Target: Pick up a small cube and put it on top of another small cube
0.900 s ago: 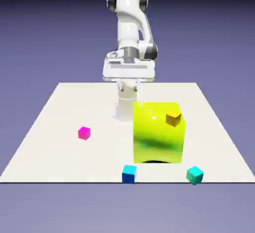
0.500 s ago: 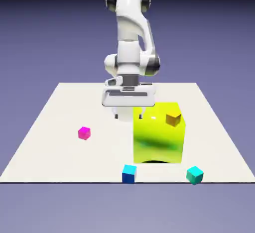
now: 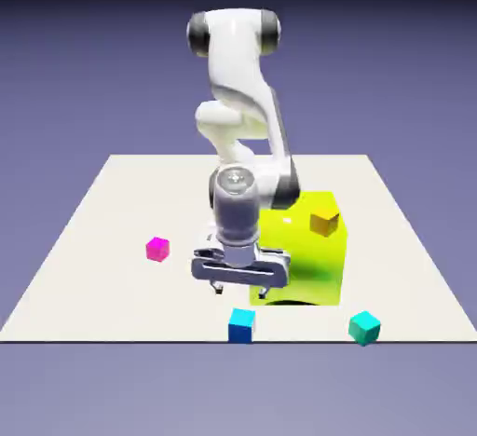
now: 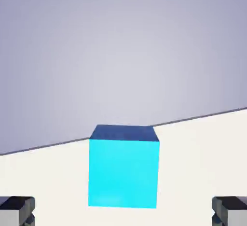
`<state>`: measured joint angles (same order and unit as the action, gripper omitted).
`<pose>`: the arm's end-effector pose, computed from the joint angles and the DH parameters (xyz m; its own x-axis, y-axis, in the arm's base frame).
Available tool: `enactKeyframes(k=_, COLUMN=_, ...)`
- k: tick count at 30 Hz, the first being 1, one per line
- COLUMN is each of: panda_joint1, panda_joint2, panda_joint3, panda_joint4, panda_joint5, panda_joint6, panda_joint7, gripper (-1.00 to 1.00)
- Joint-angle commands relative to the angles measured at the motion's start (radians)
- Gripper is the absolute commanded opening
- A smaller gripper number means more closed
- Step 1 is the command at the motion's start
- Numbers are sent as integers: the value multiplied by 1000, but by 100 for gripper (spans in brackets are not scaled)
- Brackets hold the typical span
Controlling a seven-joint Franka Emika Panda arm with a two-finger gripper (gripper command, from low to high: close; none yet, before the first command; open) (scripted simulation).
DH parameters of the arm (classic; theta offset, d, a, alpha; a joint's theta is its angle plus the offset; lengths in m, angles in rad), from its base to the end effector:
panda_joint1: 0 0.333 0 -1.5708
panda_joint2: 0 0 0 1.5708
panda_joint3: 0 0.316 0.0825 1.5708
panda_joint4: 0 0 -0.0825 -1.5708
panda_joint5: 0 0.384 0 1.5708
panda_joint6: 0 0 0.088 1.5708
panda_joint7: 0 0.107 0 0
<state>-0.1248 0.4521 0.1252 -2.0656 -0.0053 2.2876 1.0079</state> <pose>0.5653 0.0006 0.1954 0.5134 -0.8424 -0.1633 -0.8283 -0.5363 0.1625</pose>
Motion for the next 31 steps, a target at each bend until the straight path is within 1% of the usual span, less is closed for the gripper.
enactKeyframes(k=1, panda_joint1=-1, panda_joint2=5, panda_joint3=1, panda_joint4=4, panda_joint5=0, panda_joint6=-4, panda_joint7=1, gripper=0)
enactKeyframes(k=2, panda_joint1=-1, panda_joint2=5, panda_joint3=1, panda_joint4=4, panda_joint5=0, panda_joint6=-4, panda_joint7=1, gripper=0)
enactKeyframes(k=6, panda_joint1=12, panda_joint2=133, panda_joint3=-11, panda_joint4=-14, panda_joint5=-14, panda_joint6=142, panda_joint7=9, gripper=0)
enactKeyframes(k=7, panda_joint1=12, panda_joint2=133, panda_joint3=-11, panda_joint4=-14, panda_joint5=-14, panda_joint6=142, panda_joint7=9, gripper=-100)
enactKeyframes(k=8, panda_joint1=12, panda_joint2=133, panda_joint3=-11, panda_joint4=-14, panda_joint5=-14, panda_joint6=142, panda_joint7=9, gripper=-100)
enactKeyframes(k=12, panda_joint1=9, panda_joint2=12, panda_joint3=18, panda_joint4=18, panda_joint5=-19, panda_joint6=-16, panda_joint7=-19, gripper=-100)
enactKeyframes(k=22, panda_joint1=210, panda_joint2=151, panda_joint3=377, panda_joint4=317, panda_joint5=-425, panda_joint6=-259, panda_joint7=-454, gripper=-100)
enactKeyframes(k=24, panda_joint1=213, panda_joint2=153, panda_joint3=381, panda_joint4=321, panda_joint5=-431, panda_joint6=-262, panda_joint7=-460, gripper=-100)
enactKeyframes(k=27, panda_joint1=226, panda_joint2=245, panda_joint3=336, panda_joint4=278, panda_joint5=-491, panda_joint6=-136, panda_joint7=-422, gripper=-100)
enactKeyframes(k=28, panda_joint1=226, panda_joint2=246, panda_joint3=336, panda_joint4=278, panda_joint5=-491, panda_joint6=-136, panda_joint7=-422, gripper=100)
enactKeyframes(k=29, panda_joint1=226, panda_joint2=246, panda_joint3=336, panda_joint4=278, panda_joint5=-491, panda_joint6=-136, panda_joint7=-422, gripper=100)
enactKeyframes(k=31, panda_joint1=217, panda_joint2=182, panda_joint3=367, panda_joint4=308, panda_joint5=-450, panda_joint6=-223, panda_joint7=-448, gripper=100)
